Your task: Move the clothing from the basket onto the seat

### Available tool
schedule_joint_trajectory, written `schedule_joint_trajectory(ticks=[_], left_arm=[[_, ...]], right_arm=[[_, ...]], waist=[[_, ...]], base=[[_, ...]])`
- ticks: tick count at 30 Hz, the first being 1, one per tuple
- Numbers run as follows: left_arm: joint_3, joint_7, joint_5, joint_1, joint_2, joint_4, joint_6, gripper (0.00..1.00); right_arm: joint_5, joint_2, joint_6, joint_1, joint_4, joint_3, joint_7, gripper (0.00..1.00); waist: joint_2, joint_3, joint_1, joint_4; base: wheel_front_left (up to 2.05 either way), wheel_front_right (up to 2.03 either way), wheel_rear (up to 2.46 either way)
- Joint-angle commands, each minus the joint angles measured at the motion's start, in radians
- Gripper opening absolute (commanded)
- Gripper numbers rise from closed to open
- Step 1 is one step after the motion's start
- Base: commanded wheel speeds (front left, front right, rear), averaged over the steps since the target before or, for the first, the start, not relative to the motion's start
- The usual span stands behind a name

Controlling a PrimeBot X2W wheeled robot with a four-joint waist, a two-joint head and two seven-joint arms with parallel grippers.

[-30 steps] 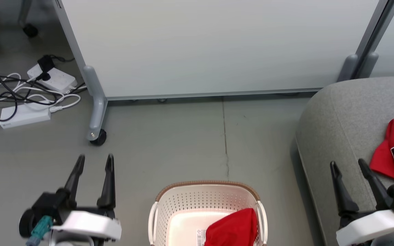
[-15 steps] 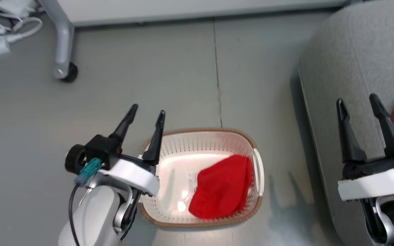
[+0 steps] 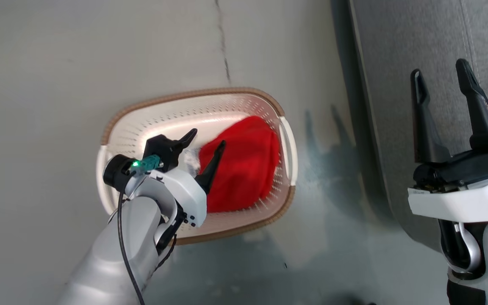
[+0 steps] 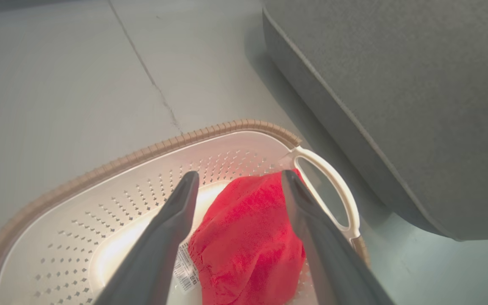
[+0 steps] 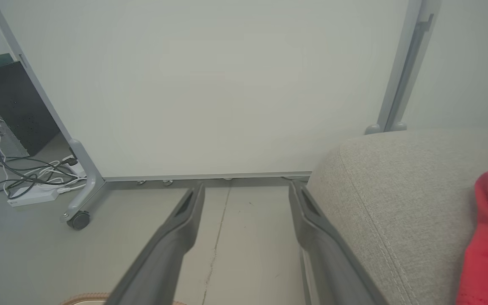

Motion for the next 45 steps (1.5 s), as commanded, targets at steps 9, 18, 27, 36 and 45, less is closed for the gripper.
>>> schedule_joint_trajectory(ticks=[9,18,27,36,45], left_arm=[[-0.166,0.157,-0.122,-0.140,0.045,0.131,-0.010,1.00],[-0.260,0.248,-0.222,-0.232,0.138,0.245,-0.011,1.00],[-0.256,0.267,-0.264,-0.277,0.155,0.398,-0.011,0.49],[-0.282,0.168,-0.240,-0.304,0.157,0.460,0.009,0.00],[-0.276,-0.001,-0.245,-0.287,0.124,0.447,0.011,0.00]], right_arm=[[0.060,-0.002,0.000,-0.064,0.043,0.055,-0.084,1.00],[0.109,-0.002,0.000,-0.092,0.109,0.109,-0.147,1.00],[0.141,-0.003,0.000,-0.112,0.134,0.144,-0.173,1.00],[0.141,-0.003,0.000,-0.114,0.150,0.138,-0.182,1.00],[0.106,-0.003,0.000,-0.089,0.155,0.101,-0.181,1.00]], waist=[[0.0000,0.224,0.0000,-0.174],[0.0000,0.281,0.0000,-0.239],[0.0000,0.303,0.0000,-0.279],[0.0000,0.275,0.0000,-0.277],[0.0000,0.185,0.0000,-0.213]], base=[[0.00,0.00,0.00],[0.00,0.00,0.00],[0.00,0.00,0.00],[0.00,0.00,0.00],[0.00,0.00,0.00]])
